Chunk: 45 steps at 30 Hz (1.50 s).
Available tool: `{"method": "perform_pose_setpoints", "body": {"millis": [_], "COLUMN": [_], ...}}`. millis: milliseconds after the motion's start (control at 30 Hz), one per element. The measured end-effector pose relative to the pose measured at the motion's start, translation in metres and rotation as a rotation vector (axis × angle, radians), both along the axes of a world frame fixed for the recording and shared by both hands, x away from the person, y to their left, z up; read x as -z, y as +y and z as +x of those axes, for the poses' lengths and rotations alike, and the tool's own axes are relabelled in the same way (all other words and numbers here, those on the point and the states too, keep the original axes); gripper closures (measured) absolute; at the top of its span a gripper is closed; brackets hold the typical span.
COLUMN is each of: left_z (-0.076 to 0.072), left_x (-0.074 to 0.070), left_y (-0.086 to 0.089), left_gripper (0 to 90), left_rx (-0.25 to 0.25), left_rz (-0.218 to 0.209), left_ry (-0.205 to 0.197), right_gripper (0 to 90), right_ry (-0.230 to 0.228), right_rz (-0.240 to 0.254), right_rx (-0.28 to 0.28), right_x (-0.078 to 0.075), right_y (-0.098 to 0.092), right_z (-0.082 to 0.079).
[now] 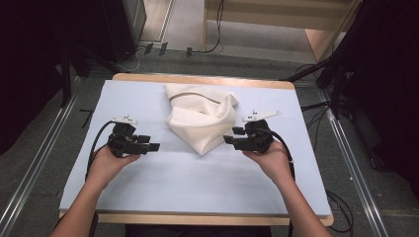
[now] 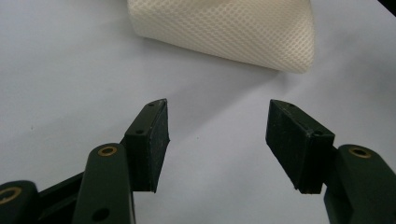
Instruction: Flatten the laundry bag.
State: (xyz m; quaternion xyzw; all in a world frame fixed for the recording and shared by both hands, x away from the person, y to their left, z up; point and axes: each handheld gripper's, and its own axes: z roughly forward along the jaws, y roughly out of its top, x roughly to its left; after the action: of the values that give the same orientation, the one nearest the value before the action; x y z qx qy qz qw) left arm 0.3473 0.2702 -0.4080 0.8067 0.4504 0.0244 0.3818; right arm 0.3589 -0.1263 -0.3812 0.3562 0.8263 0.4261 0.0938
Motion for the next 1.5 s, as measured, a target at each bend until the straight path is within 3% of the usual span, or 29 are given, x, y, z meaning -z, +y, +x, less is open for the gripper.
{"method": "perform_pose_setpoints", "body": {"millis": [267,433,767,800,1100,1167,1267,1300,1333,1400,1500], "left_z": [-0.003,-0.005,-0.010,-0.012,-0.015,-0.015,-0.015,-0.015,-0.015,-0.015,-0.015], "left_x": [-0.001,-0.001,-0.001,-0.002,0.000,0.000,0.000,0.000,0.000,0.000,0.000], "left_y": [0.004,0.008,0.015,0.016,0.021,0.022,0.023,0.023,0.023,0.024,0.024], "left_gripper": [39.7,39.5,38.5,38.5,38.5,38.5,38.6,38.6,38.6,38.6,38.6], "left_rx": [-0.014,-0.013,-0.032,-0.038,-0.050,-0.048,-0.052,-0.053,-0.053,-0.054,-0.053], "left_rz": [-0.013,-0.008,-0.021,-0.020,-0.020,-0.018,-0.020,-0.020,-0.021,-0.022,-0.021], "left_ry": [0.001,0.000,0.000,0.002,0.005,0.005,0.006,0.006,0.008,0.008,0.008], "right_gripper": [51.4,50.7,40.6,38.8,31.3,30.4,30.9,37.6,58.2,77.0,84.3], "right_ry": [-0.007,-0.004,-0.002,-0.003,-0.008,0.012,0.003,-0.002,-0.015,-0.019,-0.017], "right_rz": [0.008,0.001,-0.026,-0.030,-0.055,-0.075,-0.105,-0.122,-0.137,-0.118,-0.066], "right_rx": [-0.038,-0.061,-0.104,-0.114,-0.113,-0.109,-0.104,-0.089,-0.062,-0.069,-0.086], "right_x": [-0.014,-0.014,-0.015,-0.016,-0.007,-0.001,0.005,0.007,0.010,0.009,0.002], "right_y": [0.024,0.038,0.069,0.078,0.108,0.115,0.121,0.124,0.125,0.121,0.111], "right_z": [0.009,0.014,0.028,0.031,0.046,0.050,0.053,0.054,0.058,0.060,0.056]}}
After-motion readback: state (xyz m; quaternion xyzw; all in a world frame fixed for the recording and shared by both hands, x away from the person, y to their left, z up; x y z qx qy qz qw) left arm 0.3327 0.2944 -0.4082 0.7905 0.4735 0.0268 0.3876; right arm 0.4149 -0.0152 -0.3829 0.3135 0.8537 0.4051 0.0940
